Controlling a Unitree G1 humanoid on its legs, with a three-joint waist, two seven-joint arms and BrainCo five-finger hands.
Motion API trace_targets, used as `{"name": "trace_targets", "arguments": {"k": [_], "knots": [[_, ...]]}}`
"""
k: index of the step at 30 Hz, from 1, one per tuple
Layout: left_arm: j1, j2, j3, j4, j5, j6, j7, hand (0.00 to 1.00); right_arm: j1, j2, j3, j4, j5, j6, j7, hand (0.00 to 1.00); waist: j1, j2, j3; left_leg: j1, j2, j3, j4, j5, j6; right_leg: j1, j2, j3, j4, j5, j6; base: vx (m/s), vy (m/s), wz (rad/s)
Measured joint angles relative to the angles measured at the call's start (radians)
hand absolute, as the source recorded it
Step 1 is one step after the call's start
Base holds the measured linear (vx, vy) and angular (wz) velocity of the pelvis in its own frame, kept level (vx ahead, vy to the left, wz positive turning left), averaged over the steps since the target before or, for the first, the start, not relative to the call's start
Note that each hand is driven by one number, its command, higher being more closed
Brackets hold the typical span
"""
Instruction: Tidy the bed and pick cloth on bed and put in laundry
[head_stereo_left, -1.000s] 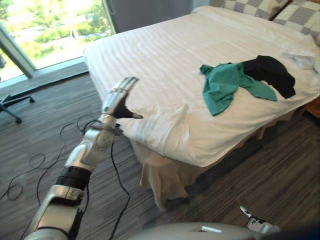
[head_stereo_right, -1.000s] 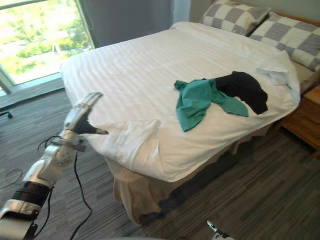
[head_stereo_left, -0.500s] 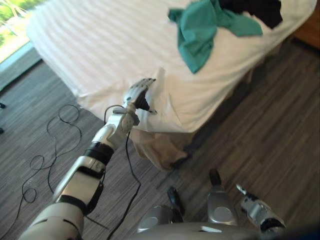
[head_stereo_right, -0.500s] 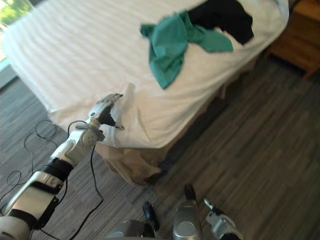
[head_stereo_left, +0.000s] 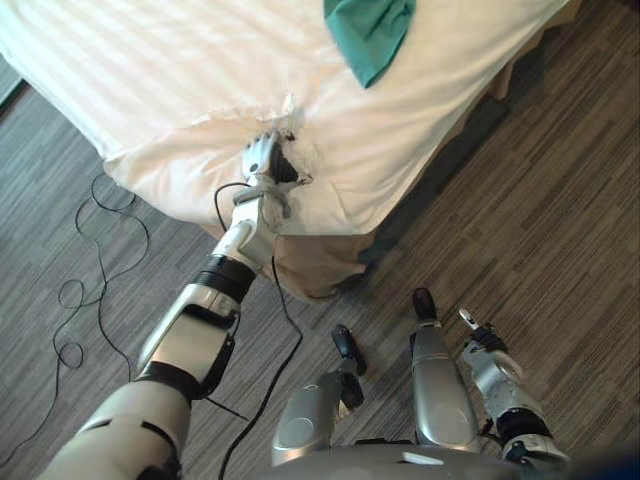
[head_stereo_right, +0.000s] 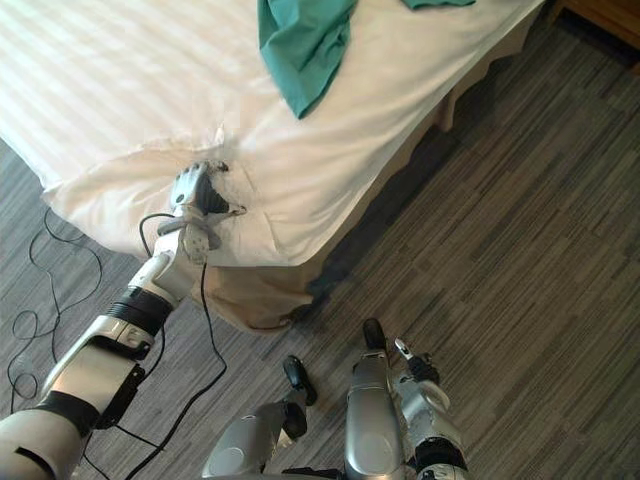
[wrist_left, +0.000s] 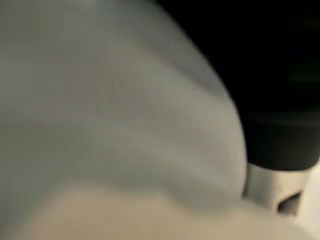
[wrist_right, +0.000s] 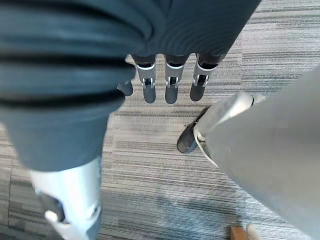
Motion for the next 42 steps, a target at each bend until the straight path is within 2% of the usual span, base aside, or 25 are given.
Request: {"name": "trace_targets", "arguments": {"k": [4,6,7,11,12,13,15,16,17,18,22,24,25,26,28,32,35,38,39,40,42], "knots": [[-0.014,-0.027,0.031,0.0,-0.044,0.03,0.021,1.0,0.0,-0.001,0.01,-0.022,0.006,-0.009,-0.026,0.0,0.007,0.0,0.0,0.001,0.001,-0.004,-0.001,0.0,0.0,0.006,-0.005,-0.016,-0.001,0.0,0.0,0.09,-0.011,0.06],[-0.01,-0.032,0.032,0.002,-0.099,0.008,0.03,1.0,0.005,-0.006,0.024,-0.022,0.013,-0.008,-0.027,0.0,0.01,0.0,0.0,0.013,0.002,-0.017,-0.004,0.001,-0.001,0.025,-0.009,-0.035,-0.005,0.0,0.0,0.09,-0.007,0.2],[-0.007,-0.035,0.032,0.003,-0.13,-0.015,0.034,1.0,0.013,-0.006,0.035,-0.021,0.016,-0.008,-0.026,0.0,0.01,0.0,0.0,0.027,0.003,-0.028,-0.011,0.007,-0.011,0.047,-0.014,-0.049,-0.011,0.0,0.0,0.05,-0.006,0.31],[0.048,-0.037,0.053,-0.004,-0.179,-0.125,0.067,1.0,0.039,-0.005,0.047,-0.006,0.015,0.0,-0.016,0.0,0.015,-0.001,-0.004,0.064,0.007,-0.066,-0.022,0.011,-0.011,0.118,-0.024,-0.102,-0.04,-0.001,-0.001,0.03,-0.006,0.3],[0.091,-0.037,0.067,-0.024,-0.186,-0.164,0.068,1.0,0.043,-0.002,0.047,0.018,0.015,0.011,-0.014,0.0,0.014,-0.001,-0.011,0.073,0.007,-0.083,-0.033,0.017,-0.009,0.139,-0.026,-0.123,-0.055,-0.001,-0.001,0.02,0.006,0.33],[0.112,-0.036,0.071,-0.039,-0.197,-0.176,0.068,1.0,0.044,-0.002,0.048,0.029,0.015,0.015,-0.012,0.0,0.014,-0.001,-0.012,0.078,0.008,-0.088,-0.036,0.021,-0.009,0.149,-0.027,-0.131,-0.06,0.0,-0.001,0.02,0.006,0.36],[0.22,-0.034,0.088,-0.104,-0.234,-0.241,0.062,1.0,0.05,-0.008,0.046,0.08,0.015,0.038,-0.002,0.0,0.013,-0.001,-0.024,0.11,0.014,-0.126,-0.047,0.026,-0.01,0.214,-0.028,-0.174,-0.095,0.001,-0.001,0.04,0.007,0.48],[0.291,-0.032,0.099,-0.133,-0.26,-0.275,0.049,1.0,0.06,-0.01,0.047,0.109,0.015,0.05,0.003,0.0,0.016,0.0,-0.061,0.11,0.02,-0.149,-0.048,0.026,-0.01,0.241,-0.025,-0.194,-0.124,0.008,-0.003,0.05,0.007,0.47],[0.326,-0.03,0.108,-0.147,-0.269,-0.29,0.044,1.0,0.064,-0.01,0.049,0.124,0.015,0.053,0.006,0.0,0.019,-0.002,-0.077,0.112,0.024,-0.16,-0.048,0.026,-0.01,0.255,-0.023,-0.206,-0.139,0.013,-0.006,0.09,-0.006,0.41],[0.39,-0.024,0.123,-0.179,-0.292,-0.319,0.032,1.0,0.074,-0.01,0.056,0.146,0.015,0.062,0.011,0.0,0.033,-0.004,-0.1,0.127,0.032,-0.175,-0.049,0.026,-0.01,0.295,-0.016,-0.225,-0.177,0.023,-0.006,0.09,-0.015,0.3],[0.597,-0.003,0.164,-0.313,-0.362,-0.4,-0.044,1.0,0.083,-0.011,0.081,0.182,0.017,0.088,0.02,0.0,0.064,-0.014,-0.142,0.167,0.045,-0.228,-0.052,0.026,-0.011,0.408,-0.001,-0.279,-0.276,0.053,-0.012,0.04,-0.022,0.36],[0.695,-0.008,0.166,-0.369,-0.419,-0.43,-0.097,1.0,0.084,-0.009,0.087,0.192,0.019,0.105,0.021,0.0,0.068,-0.018,-0.16,0.178,0.045,-0.253,-0.054,0.026,-0.011,0.447,0.005,-0.304,-0.305,0.06,-0.013,0.0,-0.029,0.34],[0.755,-0.023,0.167,-0.396,-0.441,-0.444,-0.125,0.0,0.085,-0.008,0.088,0.196,0.021,0.117,0.022,0.0,0.075,-0.022,-0.173,0.185,0.044,-0.266,-0.057,0.026,-0.01,0.465,0.006,-0.318,-0.322,0.064,-0.013,0.0,-0.025,0.2],[0.797,-0.05,0.167,-0.404,-0.472,-0.45,-0.157,0.0,0.091,-0.01,0.089,0.197,0.028,0.129,0.023,0.0,0.092,-0.025,-0.183,0.199,0.042,-0.276,-0.065,0.029,-0.007,0.482,0.008,-0.324,-0.331,0.065,-0.014,0.02,-0.013,0.16],[0.857,-0.088,0.168,-0.404,-0.512,-0.451,-0.195,0.0,0.103,-0.01,0.089,0.197,0.039,0.141,0.03,0.0,0.101,-0.036,-0.197,0.21,0.04,-0.297,-0.067,0.029,-0.006,0.509,0.008,-0.343,-0.343,0.064,-0.014,0.0,-0.008,0.25],[0.962,-0.136,0.169,-0.366,-0.505,-0.447,-0.265,0.0,0.13,-0.011,0.086,0.217,0.038,0.173,0.066,0.0,0.121,-0.07,-0.226,0.226,0.038,-0.336,-0.084,0.04,-0.005,0.546,0.015,-0.384,-0.362,0.06,-0.018,-0.01,-0.018,0.27],[0.995,-0.16,0.161,-0.248,-0.452,-0.419,-0.282,0.0,0.14,-0.013,0.082,0.236,0.036,0.186,0.098,0.0,0.123,-0.078,-0.232,0.257,0.038,-0.354,-0.109,0.049,-0.006,0.57,0.017,-0.4,-0.363,0.049,-0.021,-0.01,-0.024,0.19],[1.006,-0.159,0.163,-0.11,-0.446,-0.395,-0.284,0.0,0.147,-0.017,0.077,0.245,0.031,0.187,0.13,0.0,0.128,-0.082,-0.234,0.269,0.038,-0.358,-0.109,0.049,-0.007,0.584,0.017,-0.404,-0.363,0.043,-0.017,-0.01,-0.006,0.06],[1.006,-0.158,0.169,-0.005,-0.437,-0.376,-0.278,0.0,0.151,-0.02,0.075,0.267,0.011,0.18,0.151,0.0,0.142,-0.085,-0.237,0.279,0.038,-0.359,-0.109,0.046,-0.008,0.595,0.017,-0.404,-0.364,0.04,-0.017,0.0,0.0,0.0],[1.007,-0.158,0.169,0.014,-0.436,-0.373,-0.278,0.0,0.152,-0.02,0.075,0.27,0.008,0.178,0.154,0.0,0.145,-0.085,-0.239,0.279,0.038,-0.359,-0.109,0.046,-0.008,0.595,0.017,-0.404,-0.364,0.04,-0.017,0.0,0.0,0.03],[1.022,-0.166,0.192,0.157,-0.429,-0.354,-0.251,0.0,0.152,-0.018,0.074,0.289,-0.01,0.163,0.173,0.0,0.148,-0.094,-0.249,0.279,0.037,-0.366,-0.109,0.046,-0.008,0.599,0.017,-0.412,-0.365,0.039,-0.017,0.0,-0.003,0.09]]}}
